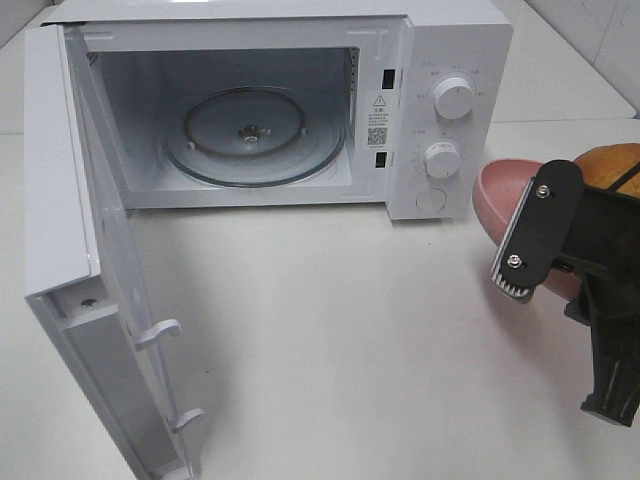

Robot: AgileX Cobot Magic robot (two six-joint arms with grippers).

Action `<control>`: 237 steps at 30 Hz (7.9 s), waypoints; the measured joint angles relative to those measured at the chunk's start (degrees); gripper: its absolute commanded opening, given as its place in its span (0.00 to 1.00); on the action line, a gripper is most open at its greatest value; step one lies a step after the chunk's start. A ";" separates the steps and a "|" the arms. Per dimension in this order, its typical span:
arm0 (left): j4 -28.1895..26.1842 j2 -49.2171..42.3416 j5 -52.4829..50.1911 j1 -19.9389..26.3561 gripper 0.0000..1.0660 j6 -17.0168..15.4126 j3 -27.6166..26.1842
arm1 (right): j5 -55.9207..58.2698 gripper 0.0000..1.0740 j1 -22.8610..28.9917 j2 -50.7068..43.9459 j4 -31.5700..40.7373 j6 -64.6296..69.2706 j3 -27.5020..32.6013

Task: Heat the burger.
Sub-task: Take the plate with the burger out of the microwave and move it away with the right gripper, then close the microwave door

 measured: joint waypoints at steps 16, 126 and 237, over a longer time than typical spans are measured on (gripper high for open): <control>0.00 0.00 0.00 0.00 0.00 0.00 0.00 | 0.57 0.00 -0.74 15.99 -9.00 14.44 0.00; 0.00 0.00 0.00 0.00 0.00 0.00 0.00 | 27.50 0.71 -39.42 -38.22 33.46 3.15 -4.13; -5.56 114.48 -57.87 -25.27 0.00 4.07 -44.63 | 20.40 0.63 -39.42 -68.35 36.38 -0.92 2.86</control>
